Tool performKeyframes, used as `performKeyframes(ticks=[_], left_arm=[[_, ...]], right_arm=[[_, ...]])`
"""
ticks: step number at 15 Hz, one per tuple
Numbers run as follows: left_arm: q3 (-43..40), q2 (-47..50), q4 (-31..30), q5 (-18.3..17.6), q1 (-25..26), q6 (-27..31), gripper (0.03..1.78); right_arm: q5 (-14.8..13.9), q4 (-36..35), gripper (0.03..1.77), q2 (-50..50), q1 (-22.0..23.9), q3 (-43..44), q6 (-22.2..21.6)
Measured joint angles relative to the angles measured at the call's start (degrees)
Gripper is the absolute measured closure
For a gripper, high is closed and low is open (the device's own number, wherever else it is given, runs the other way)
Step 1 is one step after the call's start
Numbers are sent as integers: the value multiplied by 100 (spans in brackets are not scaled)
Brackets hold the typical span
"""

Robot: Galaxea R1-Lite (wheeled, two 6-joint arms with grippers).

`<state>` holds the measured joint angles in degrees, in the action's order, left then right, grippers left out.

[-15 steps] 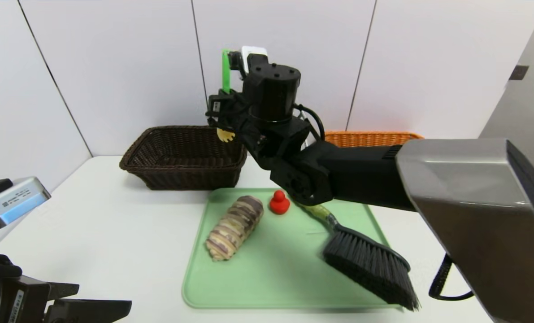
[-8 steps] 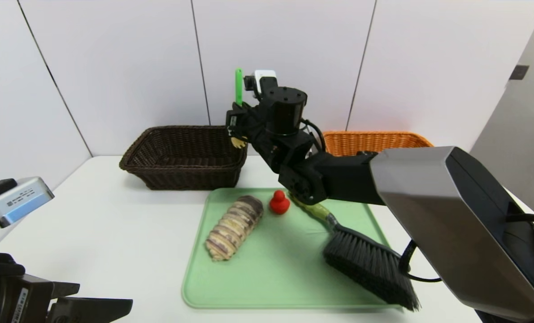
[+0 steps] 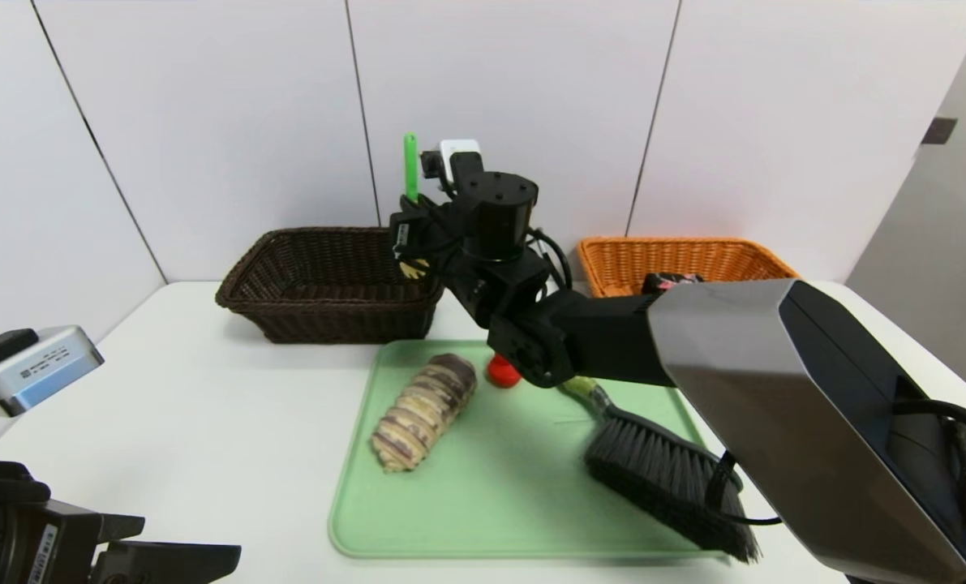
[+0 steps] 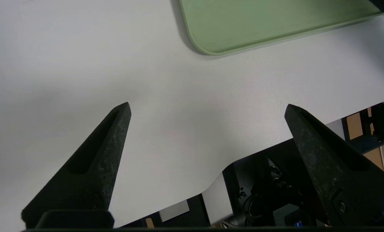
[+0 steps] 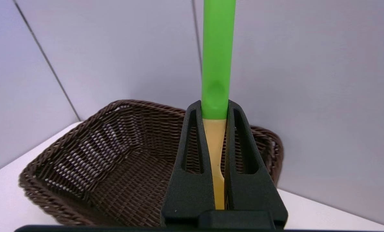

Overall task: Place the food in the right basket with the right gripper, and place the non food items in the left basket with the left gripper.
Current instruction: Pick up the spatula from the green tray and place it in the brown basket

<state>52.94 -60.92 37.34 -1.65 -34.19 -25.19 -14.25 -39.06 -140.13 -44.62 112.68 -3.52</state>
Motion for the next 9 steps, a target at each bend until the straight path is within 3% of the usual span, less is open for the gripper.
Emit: performKeyframes(ticks=[4,6,9], left_arm=[[9,0,0,-9,-9,66,12],[13,0,0,-9,-9,96,12],[13,0,-2,-13,-9,99,12]], right_arm=[[6,20,160,-35,-39,0,89],[12,20,126,-80,-74,0,124],[11,34,88,-107,-67,0,127]])
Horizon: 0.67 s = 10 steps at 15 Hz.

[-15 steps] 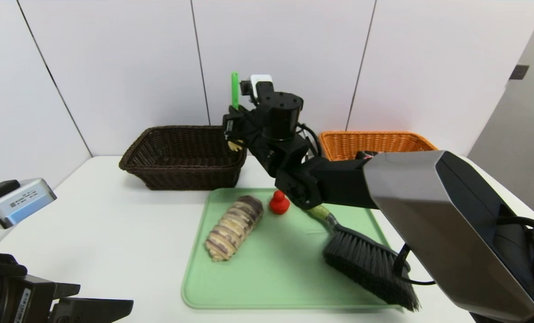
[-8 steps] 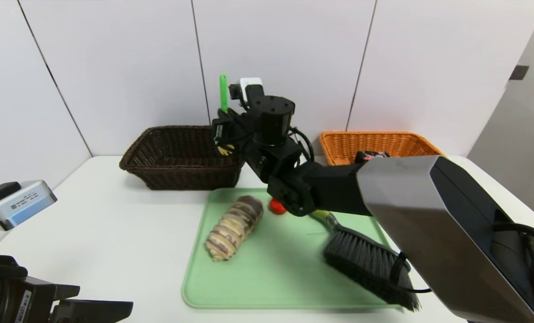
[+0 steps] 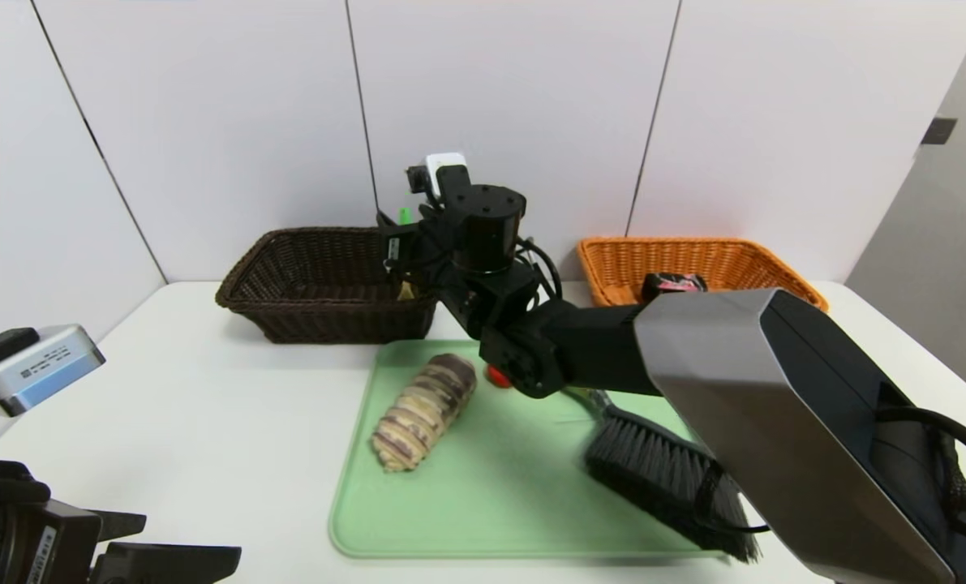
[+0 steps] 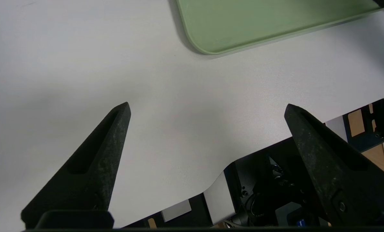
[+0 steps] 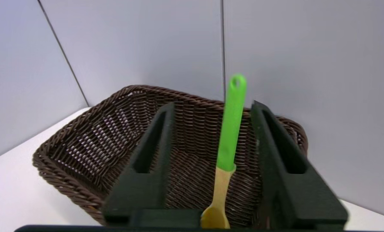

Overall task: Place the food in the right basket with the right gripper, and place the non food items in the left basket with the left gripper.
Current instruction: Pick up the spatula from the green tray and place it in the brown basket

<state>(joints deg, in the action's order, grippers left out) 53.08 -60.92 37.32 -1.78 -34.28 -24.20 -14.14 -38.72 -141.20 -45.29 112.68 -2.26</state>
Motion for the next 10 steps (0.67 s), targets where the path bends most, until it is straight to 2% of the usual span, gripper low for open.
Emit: performKeyframes(ticks=[3,7,10], left_arm=[[-7,9,-6,2,0,-2,12],[279,-24,-74,29,0,15,12],[797,-215,-50,35,0,11,12]], right_arm=[[-18,11,63,20,-18,0,44],[-245,215,41,457,-5,-9,716],[-444,1033,31,1231,56,-24,845]])
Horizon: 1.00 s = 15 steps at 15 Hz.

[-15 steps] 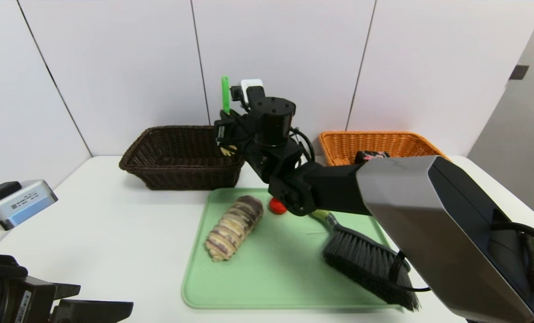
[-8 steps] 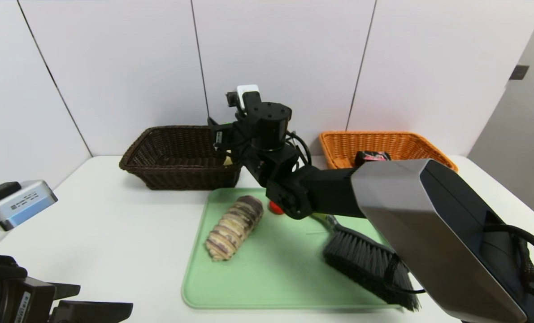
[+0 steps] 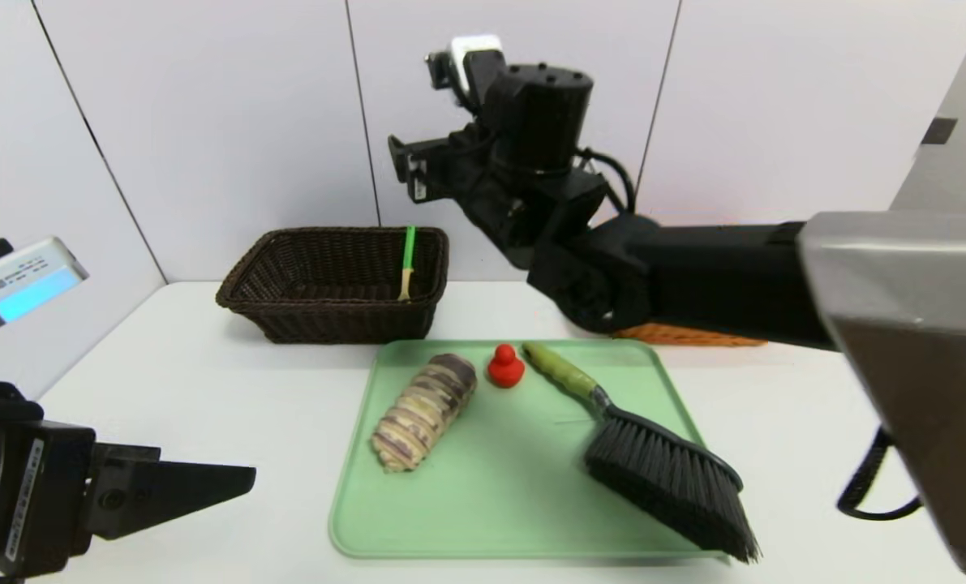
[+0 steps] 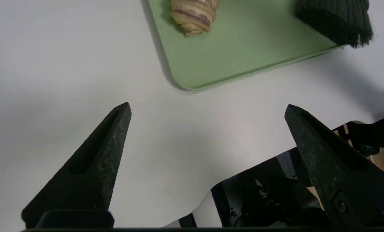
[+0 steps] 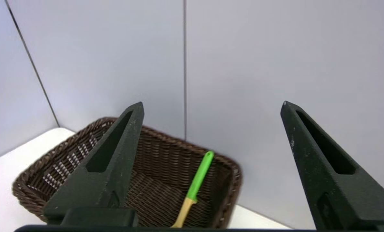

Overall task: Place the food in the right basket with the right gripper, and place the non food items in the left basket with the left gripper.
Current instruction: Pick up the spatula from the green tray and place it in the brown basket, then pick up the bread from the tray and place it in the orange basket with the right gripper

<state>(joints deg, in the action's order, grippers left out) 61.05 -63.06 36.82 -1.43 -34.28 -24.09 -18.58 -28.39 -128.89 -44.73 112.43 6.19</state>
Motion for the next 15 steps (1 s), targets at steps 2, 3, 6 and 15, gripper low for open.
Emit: performKeyframes(ticks=[2,3,6,15], left_arm=[[289,-173,33,38,-2,0,12],[402,-251,33,91,-11,-5,12],[433,-378,44,99,-52,-38,12],[-249,286,202,88,-52,-49,12]], right_arm=[[-38,1130,26,667,77,-9,-46],[-46,1796,24,983,113,-9,-143],[11,3939,19,1696,243,-15,-1068],[59,6114,12,1307,63,0,-4186]])
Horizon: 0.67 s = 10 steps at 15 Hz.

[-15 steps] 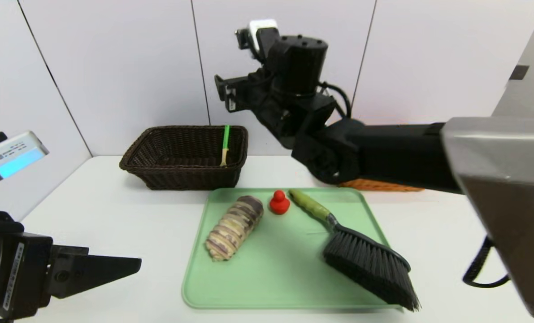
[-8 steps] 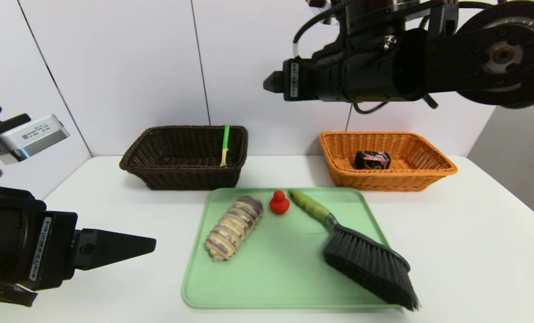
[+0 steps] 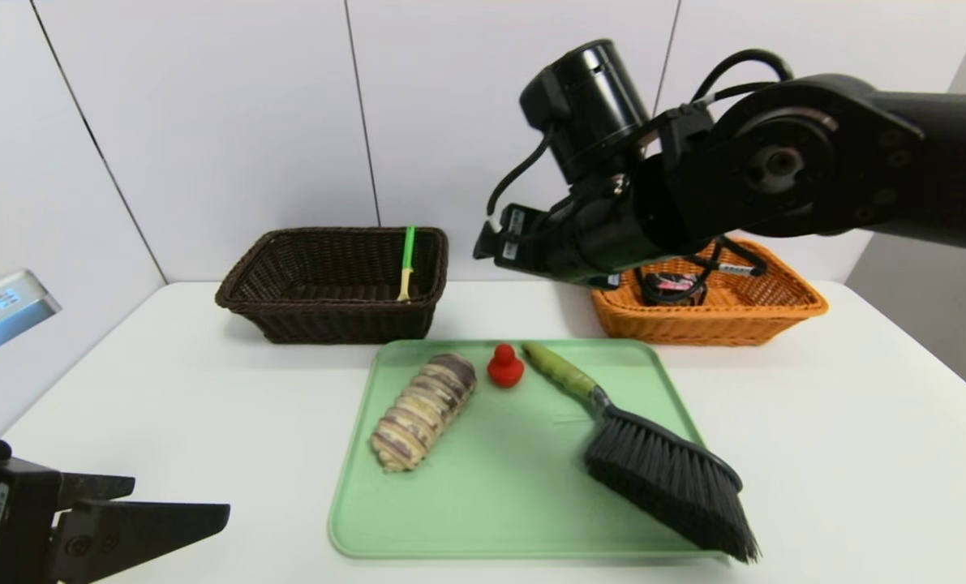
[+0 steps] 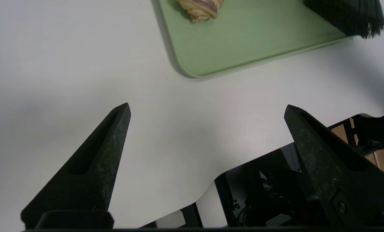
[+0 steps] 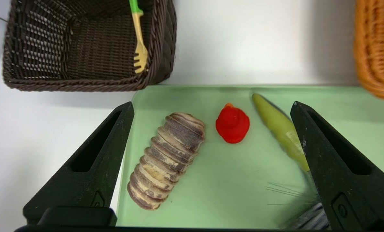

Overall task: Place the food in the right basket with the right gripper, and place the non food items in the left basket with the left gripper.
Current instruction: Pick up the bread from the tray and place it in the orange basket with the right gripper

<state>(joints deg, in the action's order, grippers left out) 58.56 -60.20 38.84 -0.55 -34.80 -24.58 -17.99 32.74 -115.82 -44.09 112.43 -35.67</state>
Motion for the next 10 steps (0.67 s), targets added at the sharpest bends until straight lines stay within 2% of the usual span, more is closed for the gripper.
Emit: performKeyframes(ticks=[6,10], left_arm=[[-779,670,-30,-22,0,-1,12],[-973,933,-30,-35,16,-12,12]], right_arm=[[-2,-163,11,-661,-681,9,-107],[2,-397,11,-936,-847,11,-156]])
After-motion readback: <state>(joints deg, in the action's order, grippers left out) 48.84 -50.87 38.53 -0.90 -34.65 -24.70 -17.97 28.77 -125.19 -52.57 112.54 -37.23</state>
